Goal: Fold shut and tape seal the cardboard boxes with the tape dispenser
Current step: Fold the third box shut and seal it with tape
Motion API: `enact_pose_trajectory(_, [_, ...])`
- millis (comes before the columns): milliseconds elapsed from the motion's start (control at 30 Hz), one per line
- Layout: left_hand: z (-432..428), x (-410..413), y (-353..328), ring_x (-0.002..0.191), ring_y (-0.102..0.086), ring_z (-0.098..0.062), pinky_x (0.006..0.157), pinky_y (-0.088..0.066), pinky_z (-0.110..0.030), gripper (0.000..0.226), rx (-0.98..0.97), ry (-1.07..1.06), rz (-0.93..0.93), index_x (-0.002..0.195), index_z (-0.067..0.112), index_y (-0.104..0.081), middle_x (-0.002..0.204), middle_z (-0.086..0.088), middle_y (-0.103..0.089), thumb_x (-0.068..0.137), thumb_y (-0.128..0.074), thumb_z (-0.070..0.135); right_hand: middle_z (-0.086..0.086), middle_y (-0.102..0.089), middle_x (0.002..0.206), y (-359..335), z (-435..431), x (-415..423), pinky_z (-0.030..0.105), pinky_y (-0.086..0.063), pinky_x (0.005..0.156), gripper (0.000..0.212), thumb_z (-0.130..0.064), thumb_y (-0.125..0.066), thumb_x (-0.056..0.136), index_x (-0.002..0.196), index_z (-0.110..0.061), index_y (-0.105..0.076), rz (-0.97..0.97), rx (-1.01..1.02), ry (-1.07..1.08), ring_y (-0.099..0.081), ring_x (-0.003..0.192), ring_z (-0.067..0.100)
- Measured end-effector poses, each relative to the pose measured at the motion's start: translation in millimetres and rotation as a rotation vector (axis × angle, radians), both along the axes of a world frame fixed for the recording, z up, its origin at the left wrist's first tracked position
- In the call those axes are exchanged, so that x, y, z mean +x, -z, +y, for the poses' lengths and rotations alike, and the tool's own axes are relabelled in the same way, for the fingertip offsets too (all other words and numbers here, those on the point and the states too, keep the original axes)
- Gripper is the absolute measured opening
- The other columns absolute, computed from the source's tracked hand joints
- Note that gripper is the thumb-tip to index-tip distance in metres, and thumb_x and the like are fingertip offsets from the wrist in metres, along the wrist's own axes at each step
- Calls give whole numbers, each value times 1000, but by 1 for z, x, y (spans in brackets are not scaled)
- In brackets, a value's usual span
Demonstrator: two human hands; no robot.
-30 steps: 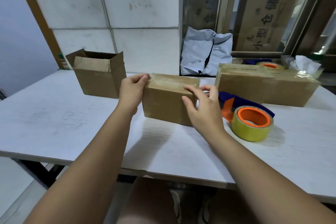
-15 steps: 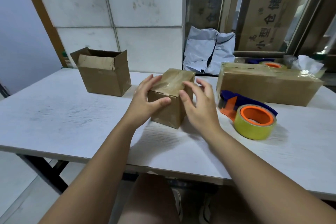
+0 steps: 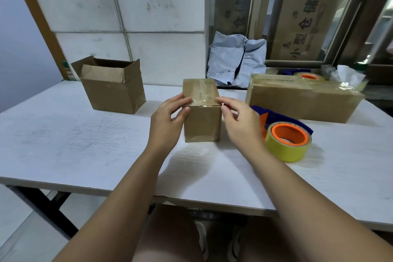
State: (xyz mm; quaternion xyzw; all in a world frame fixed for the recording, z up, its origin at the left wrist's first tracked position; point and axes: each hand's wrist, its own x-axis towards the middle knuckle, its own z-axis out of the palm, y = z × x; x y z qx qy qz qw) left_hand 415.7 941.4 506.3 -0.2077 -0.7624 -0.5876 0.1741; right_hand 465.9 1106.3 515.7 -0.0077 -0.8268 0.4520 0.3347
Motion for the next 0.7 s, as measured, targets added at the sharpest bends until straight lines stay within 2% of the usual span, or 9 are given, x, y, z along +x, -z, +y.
enact_pose_trajectory(67, [7,7,-3,112,-51,2,96,-42,-12,30,-50,-79,69,109,27,-67,128,5,-56,92,-57,5,-7,-66,106,-10,13,6,24,-48,87,28,-7,-50,93,108,-19,-71,36,20,85,-58,97,8])
enact_pose_trajectory(100, [12,11,-3,111,-48,2,94,-42,-10,30,-96,-121,113,113,21,-66,130,1,-53,91,-56,3,-6,-65,106,-15,21,8,31,-48,89,30,-5,-48,92,107,-19,-70,26,43,145,-58,100,14])
enact_pose_trajectory(200, [26,22,2,120,-42,-18,100,-37,-27,35,-295,-260,281,121,17,-62,135,-6,-46,87,-59,5,2,-58,124,-31,49,13,36,-43,93,43,-1,-44,88,118,-23,-64,-243,280,333,-46,117,24])
enact_pose_trajectory(300, [41,25,5,117,-46,-32,102,-37,-49,40,-459,-326,459,119,14,-62,130,-13,-52,79,-63,12,8,-50,132,-39,75,15,42,-42,91,54,-5,-47,86,134,-29,-50,-613,552,406,-41,123,32])
enact_pose_trajectory(367, [48,24,4,125,-43,-34,109,-26,-52,47,-531,-291,437,126,13,-57,136,-13,-48,81,-68,20,9,-51,131,-39,88,14,41,-41,85,53,-11,-47,87,136,-30,-46,-775,633,380,-42,122,34])
enact_pose_trajectory(433, [53,26,4,136,-31,-28,115,-7,-44,56,-592,-246,363,135,13,-49,144,-9,-41,85,-68,29,10,-52,131,-37,98,12,38,-43,82,51,-17,-46,87,137,-30,-43,-887,677,329,-46,119,34])
enact_pose_trajectory(500, [56,25,3,140,-27,-24,114,3,-39,58,-646,-225,363,138,12,-46,144,-6,-42,87,-65,32,10,-54,129,-36,106,12,38,-47,81,49,-17,-45,88,136,-28,-43,-967,707,305,-52,112,33])
enact_pose_trajectory(600, [58,24,-1,141,-24,-22,115,5,-41,52,-680,-157,363,139,13,-45,144,-5,-42,90,-62,20,8,-58,113,-35,113,13,37,-45,73,37,-15,-45,88,124,-21,-52,-1031,751,300,-55,97,30])
enact_pose_trajectory(700, [59,20,-5,141,-23,-21,116,3,-43,49,-673,-128,345,138,14,-46,143,-4,-42,91,-59,15,9,-57,106,-30,117,11,37,-45,72,27,-14,-47,89,115,-14,-54,-1039,758,346,-56,95,30])
